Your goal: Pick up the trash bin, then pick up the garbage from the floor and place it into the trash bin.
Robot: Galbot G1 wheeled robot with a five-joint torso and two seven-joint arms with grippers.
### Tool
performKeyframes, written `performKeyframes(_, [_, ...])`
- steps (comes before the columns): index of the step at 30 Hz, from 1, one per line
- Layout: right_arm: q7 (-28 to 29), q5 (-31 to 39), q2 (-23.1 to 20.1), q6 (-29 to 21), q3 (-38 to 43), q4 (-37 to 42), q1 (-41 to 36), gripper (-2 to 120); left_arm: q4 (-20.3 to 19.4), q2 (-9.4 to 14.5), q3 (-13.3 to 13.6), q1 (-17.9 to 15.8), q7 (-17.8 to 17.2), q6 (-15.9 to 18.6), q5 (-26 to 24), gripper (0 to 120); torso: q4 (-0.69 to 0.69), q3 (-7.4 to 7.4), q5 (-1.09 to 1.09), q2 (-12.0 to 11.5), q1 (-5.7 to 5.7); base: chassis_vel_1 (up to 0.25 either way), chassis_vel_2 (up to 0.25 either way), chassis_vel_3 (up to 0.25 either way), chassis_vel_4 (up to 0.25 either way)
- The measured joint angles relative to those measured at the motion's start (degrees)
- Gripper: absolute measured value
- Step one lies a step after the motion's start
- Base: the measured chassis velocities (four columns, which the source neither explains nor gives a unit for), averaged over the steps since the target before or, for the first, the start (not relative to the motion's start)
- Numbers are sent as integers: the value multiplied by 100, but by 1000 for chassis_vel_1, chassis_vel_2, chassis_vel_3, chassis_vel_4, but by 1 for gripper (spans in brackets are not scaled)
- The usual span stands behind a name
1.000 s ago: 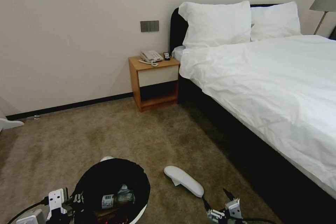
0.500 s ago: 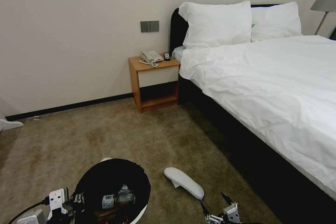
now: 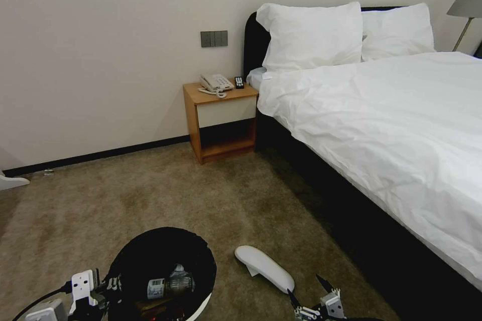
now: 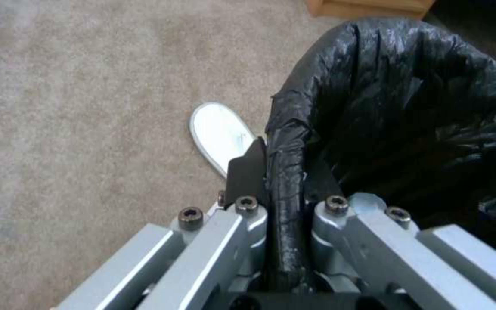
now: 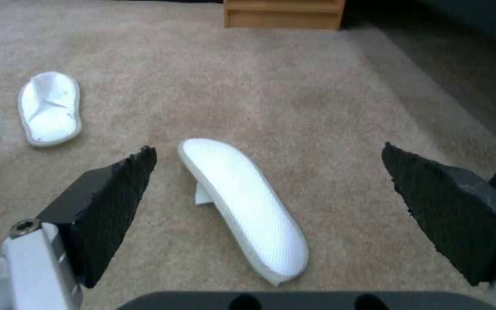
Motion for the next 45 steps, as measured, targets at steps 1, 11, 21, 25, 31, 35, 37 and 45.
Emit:
performKeyframes(1, [-17,-2,-1,12,0,-22,15,100,4,0,0,-3,1,-1,-2,4,0,0,0,0,0,0,0,0,0])
performKeyframes(11, [-130,-223,-145,31,-90,-251,301,100,22,4,-27,-1,5,-6,-17,4,-1,0,0,0,0,0,0,0,0])
performKeyframes(21, [-479,-466,-477,-896,-558,-434,964,100,-27,-1,-67,40,4,-6,-20,4,0,0,0,0,0,0,0,0,0])
performKeyframes(25, [-562,-528,-537,-1309,-861,-602,1369,100,-61,-42,-77,66,0,0,-12,4,1,0,1,0,0,0,0,0,0])
performKeyframes(31, [-489,-541,-573,-1823,-1242,-935,1846,100,-76,-75,-82,71,-4,4,2,4,0,0,0,0,0,0,0,0,0])
performKeyframes(35, [-321,-539,-486,-2194,-1417,-1172,2097,100,-80,-94,-96,77,-4,4,2,4,0,0,0,0,0,0,0,0,0])
performKeyframes(37, [-281,-539,-470,-2312,-1462,-1222,2157,100,-81,-98,-100,78,-4,4,2,4,0,0,0,0,0,0,0,0,0])
performKeyframes(45, [-144,-652,-202,-2708,-1759,-1788,2773,100,-114,-113,-113,77,-4,4,-5,4,0,0,-1,0,0,0,0,0,0])
